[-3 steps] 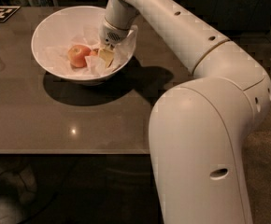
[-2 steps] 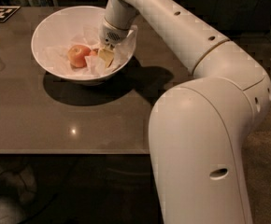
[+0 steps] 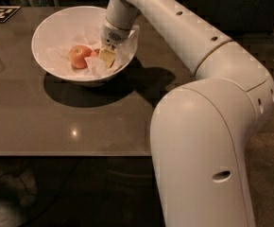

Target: Pick apple from white bowl

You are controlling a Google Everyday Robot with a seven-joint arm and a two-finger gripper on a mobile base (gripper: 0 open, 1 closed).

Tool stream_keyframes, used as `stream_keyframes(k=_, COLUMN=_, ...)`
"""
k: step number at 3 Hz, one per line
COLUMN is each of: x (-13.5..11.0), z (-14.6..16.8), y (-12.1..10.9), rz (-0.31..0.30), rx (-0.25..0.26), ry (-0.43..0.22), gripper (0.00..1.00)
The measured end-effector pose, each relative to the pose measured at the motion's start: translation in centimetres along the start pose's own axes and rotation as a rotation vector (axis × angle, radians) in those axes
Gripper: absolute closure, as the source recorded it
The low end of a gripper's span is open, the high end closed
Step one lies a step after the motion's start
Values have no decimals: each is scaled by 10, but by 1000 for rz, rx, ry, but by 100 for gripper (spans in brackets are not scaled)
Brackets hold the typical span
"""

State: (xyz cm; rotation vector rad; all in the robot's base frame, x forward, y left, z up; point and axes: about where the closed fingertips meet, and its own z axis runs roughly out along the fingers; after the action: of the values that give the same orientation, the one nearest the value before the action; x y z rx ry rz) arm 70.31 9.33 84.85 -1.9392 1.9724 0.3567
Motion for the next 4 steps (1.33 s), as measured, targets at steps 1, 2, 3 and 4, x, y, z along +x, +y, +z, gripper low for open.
stream_keyframes(k=1, x=0, z=0, y=0, rz=0, rx=0, ry=0, gripper=0)
stream_keyframes(k=2, x=0, z=0, y=0, rz=0, rx=0, ry=0, gripper=0)
stream_keyframes(k=3, x=-17, z=-16, y=17, rz=-29, rx=19, ry=0, gripper=0)
stream_keyframes(k=4, x=-17, z=-17, y=17, rz=-30, rx=20, ry=0, gripper=0)
